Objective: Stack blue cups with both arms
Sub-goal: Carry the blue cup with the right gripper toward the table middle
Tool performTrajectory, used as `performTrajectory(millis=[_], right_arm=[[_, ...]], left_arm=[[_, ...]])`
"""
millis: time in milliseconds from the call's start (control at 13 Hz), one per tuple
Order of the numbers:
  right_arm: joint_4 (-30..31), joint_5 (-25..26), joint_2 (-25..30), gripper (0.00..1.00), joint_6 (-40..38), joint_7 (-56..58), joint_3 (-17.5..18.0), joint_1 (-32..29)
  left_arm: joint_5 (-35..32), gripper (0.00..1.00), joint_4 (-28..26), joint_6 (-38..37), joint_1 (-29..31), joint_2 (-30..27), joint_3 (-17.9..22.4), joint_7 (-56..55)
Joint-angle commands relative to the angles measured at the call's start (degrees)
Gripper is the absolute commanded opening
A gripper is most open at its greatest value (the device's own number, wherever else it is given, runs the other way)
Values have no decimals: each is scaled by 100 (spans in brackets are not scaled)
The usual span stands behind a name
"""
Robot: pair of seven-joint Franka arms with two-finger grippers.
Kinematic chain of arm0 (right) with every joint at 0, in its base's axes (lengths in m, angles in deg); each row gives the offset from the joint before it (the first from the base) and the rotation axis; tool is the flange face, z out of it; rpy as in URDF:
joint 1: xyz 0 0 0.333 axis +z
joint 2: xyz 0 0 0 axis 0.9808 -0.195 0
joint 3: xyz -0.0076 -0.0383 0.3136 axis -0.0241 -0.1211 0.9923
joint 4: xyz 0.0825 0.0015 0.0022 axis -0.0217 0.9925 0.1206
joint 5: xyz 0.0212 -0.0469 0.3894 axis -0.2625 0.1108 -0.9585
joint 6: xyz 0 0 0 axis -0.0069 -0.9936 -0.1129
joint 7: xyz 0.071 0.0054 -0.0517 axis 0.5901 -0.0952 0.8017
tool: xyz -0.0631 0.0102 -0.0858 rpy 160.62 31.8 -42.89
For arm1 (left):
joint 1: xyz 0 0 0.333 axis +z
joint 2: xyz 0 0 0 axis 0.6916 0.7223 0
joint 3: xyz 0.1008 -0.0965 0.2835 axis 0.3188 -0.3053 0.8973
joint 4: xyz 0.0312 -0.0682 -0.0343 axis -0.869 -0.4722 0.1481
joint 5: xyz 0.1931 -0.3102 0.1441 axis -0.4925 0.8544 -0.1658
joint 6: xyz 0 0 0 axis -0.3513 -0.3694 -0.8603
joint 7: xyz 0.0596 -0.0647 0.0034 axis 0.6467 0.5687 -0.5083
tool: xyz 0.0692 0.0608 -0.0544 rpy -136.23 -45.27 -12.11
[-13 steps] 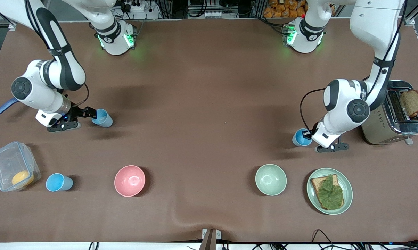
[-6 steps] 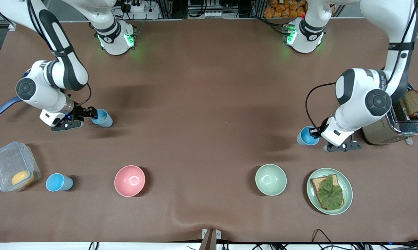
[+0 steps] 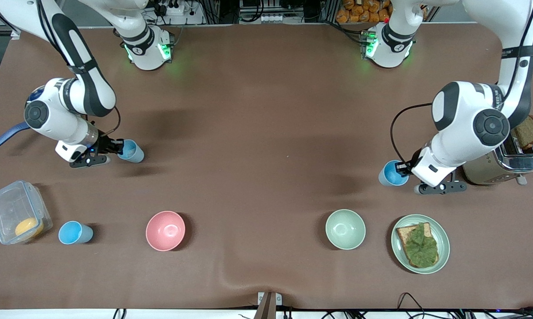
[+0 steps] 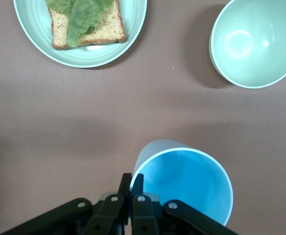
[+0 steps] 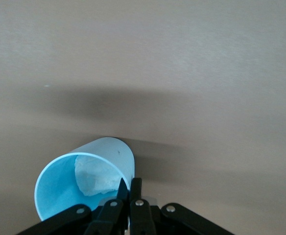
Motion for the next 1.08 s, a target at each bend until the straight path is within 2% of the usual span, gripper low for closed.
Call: performTrajectory(millis=[0, 308, 385, 769, 1000], right_arm=[[-29, -146, 156, 0, -51, -317, 1, 407], [-450, -146, 323, 0, -542, -1044, 9, 1100], [-556, -146, 349, 0, -614, -1631, 1, 1512], [-1012, -146, 210, 0, -614, -4804, -8, 3490], [-1671, -84, -413, 0, -588, -6484, -8, 4476]], left_arm=[[70, 0, 333, -632, 59, -224, -22, 218], [-131, 0, 702, -1414, 111, -452, 21, 471], [-289, 0, 895, -1625, 103, -366, 30, 725], [-230, 0, 1003, -1680, 50, -312, -13, 754], [7, 0, 1020, -1680, -46, -207, -57, 631]])
